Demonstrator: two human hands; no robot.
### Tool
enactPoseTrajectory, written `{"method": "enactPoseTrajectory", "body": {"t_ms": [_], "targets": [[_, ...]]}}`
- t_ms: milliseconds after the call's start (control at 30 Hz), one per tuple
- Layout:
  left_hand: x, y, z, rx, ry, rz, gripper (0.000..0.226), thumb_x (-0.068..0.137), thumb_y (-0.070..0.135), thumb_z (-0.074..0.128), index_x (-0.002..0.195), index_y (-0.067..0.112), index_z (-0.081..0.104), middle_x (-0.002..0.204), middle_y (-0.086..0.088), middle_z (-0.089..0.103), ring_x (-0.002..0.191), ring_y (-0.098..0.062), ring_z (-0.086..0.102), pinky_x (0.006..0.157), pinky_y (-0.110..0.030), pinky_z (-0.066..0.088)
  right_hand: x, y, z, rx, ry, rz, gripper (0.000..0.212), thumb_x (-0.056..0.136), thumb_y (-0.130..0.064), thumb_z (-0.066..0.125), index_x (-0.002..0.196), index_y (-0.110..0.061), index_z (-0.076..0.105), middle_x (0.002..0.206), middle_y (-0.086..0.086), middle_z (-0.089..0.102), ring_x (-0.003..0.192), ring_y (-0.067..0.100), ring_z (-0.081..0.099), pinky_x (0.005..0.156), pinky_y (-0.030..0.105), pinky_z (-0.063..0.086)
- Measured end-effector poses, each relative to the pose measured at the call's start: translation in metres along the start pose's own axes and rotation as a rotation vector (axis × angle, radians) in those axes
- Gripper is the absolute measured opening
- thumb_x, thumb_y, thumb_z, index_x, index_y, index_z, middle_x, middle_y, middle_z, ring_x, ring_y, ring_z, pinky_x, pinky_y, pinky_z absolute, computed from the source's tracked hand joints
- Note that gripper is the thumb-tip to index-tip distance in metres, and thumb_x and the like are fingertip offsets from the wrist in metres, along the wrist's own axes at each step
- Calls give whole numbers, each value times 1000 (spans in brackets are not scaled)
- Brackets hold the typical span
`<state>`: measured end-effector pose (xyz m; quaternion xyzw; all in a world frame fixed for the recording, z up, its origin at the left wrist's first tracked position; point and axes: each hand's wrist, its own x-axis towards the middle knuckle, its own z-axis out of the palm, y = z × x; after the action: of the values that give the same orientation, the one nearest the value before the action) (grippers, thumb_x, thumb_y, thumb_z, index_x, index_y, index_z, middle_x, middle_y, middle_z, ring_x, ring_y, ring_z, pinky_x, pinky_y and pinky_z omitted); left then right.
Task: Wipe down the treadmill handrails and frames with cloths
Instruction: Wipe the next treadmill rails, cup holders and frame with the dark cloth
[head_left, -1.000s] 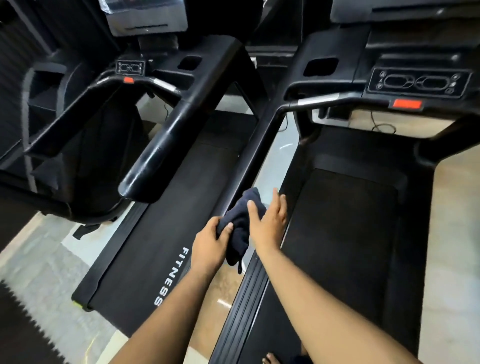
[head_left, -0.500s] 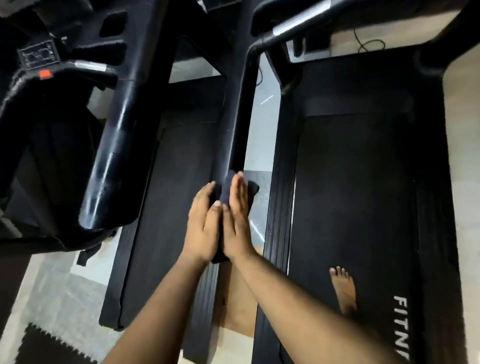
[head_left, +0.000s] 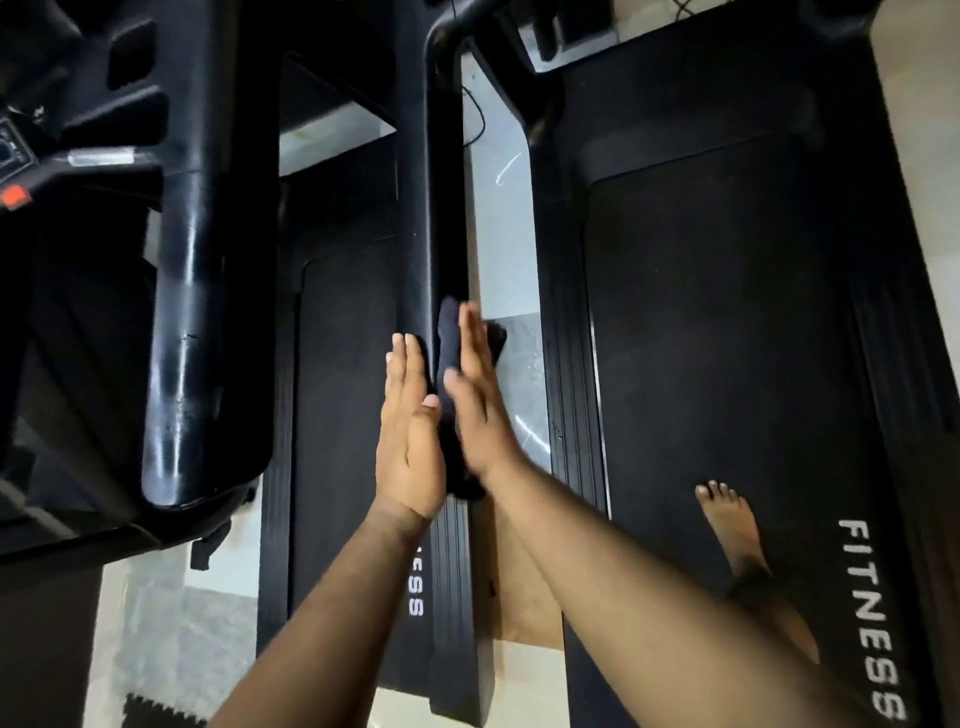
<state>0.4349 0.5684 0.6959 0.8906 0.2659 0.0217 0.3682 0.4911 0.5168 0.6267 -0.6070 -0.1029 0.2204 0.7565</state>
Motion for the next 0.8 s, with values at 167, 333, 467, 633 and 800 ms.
{"method": "enactPoseTrajectory", "body": {"t_ms": [167, 333, 467, 633, 800], "targets": [[0, 7, 2, 106, 2, 26, 71, 99, 52, 18, 165, 26, 12, 173, 10, 2, 156, 0, -4, 119, -10, -1, 6, 1, 0, -11, 18, 115, 62, 101, -34, 32, 159, -28, 9, 172, -3, 1, 156, 2, -3, 129, 43, 3], [-4, 9, -1, -48, -2, 11, 72, 98, 48, 20, 163, 15, 19, 172, -1, 11, 159, -8, 4, 128, -27, 6, -17, -21, 3, -124, 36, -35, 60, 105, -45, 30, 161, -31, 17, 172, -8, 1, 159, 10, -1, 129, 50, 8], [-5, 1, -3, -61, 22, -106, 67, 94, 21, 29, 154, -8, 32, 157, -26, 41, 146, -39, 39, 118, -49, 36, 51, -62, 8, -702, -59, -253, 63, 101, -47, 25, 163, -32, 21, 172, -11, 4, 159, 21, -7, 122, 60, 21], [-2, 8, -1, -238, 17, -65, 73, 98, 45, 29, 164, 18, 15, 170, -5, 23, 158, -19, 18, 127, -50, 20, -16, -32, 4, -146, -28, -110, 70, 98, -37, 27, 162, -16, 6, 172, 2, -5, 159, 15, -8, 129, 49, 1], [1, -5, 3, -105, 64, -2, 67, 100, 58, 19, 160, 30, 20, 171, 10, 12, 156, 2, 4, 129, -35, 6, 23, -21, -6, -109, -62, -77, 70, 101, -33, 37, 162, -10, 12, 171, 5, 0, 159, 20, -4, 129, 50, 1]]}}
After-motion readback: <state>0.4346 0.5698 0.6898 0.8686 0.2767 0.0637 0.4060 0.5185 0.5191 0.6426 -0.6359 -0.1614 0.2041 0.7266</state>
